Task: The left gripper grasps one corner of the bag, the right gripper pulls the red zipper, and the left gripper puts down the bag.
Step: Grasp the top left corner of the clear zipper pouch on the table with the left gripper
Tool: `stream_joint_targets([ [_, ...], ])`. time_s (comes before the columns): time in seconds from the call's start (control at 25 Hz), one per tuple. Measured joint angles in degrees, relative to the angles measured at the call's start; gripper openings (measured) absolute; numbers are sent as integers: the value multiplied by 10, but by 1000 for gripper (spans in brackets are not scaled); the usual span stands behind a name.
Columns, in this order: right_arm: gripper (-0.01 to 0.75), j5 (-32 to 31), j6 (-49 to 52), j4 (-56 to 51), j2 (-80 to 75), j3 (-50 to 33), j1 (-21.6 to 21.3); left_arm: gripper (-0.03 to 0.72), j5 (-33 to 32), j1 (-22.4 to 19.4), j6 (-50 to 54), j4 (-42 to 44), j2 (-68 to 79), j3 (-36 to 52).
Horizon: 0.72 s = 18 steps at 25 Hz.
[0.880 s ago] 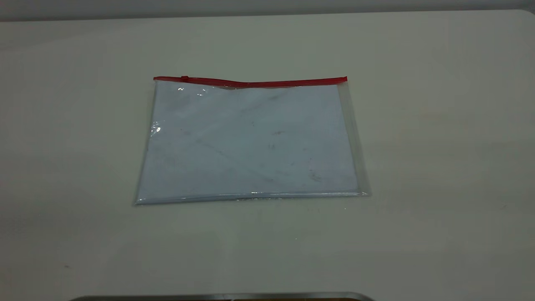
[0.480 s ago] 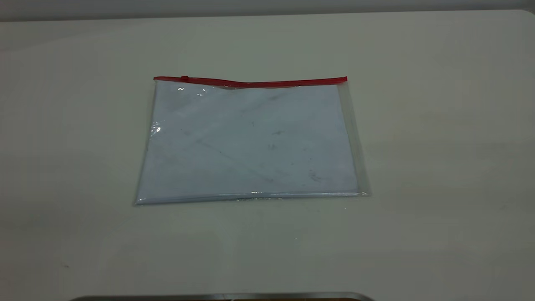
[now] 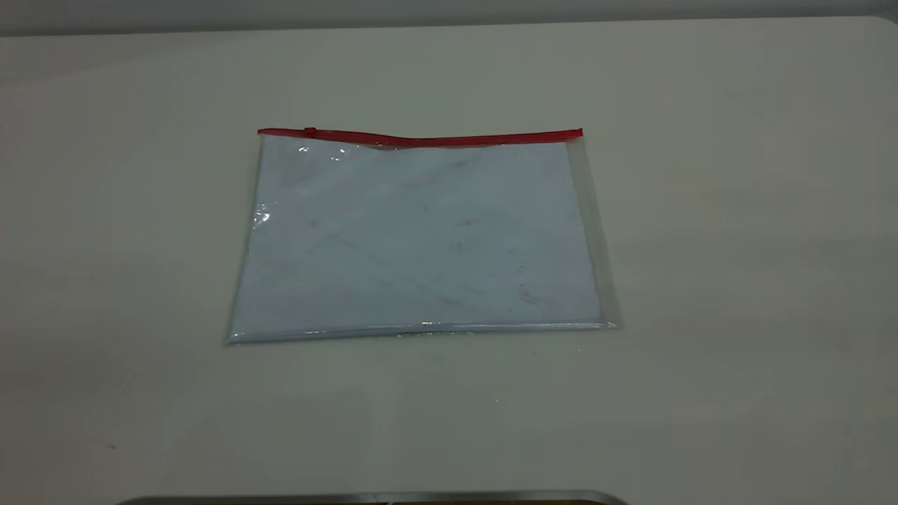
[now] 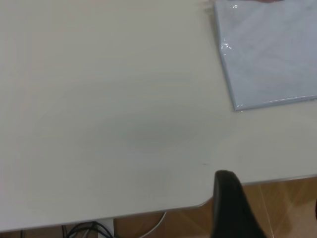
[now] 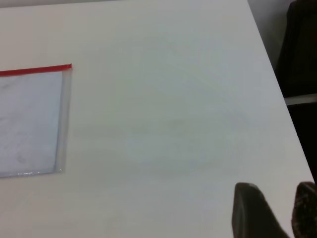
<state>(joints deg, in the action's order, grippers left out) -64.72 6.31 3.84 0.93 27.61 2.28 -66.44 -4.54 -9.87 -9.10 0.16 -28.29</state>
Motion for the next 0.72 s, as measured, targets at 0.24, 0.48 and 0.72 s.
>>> stream_joint_targets([
  [0.24, 238, 0, 0, 0, 0, 0, 0, 467, 7, 0, 0, 0, 0, 0],
  [0.48, 238, 0, 0, 0, 0, 0, 0, 467, 17, 0, 0, -3, 0, 0],
  [0.72, 238, 0, 0, 2, 0, 0, 0, 467, 28, 0, 1, -59, 0, 0],
])
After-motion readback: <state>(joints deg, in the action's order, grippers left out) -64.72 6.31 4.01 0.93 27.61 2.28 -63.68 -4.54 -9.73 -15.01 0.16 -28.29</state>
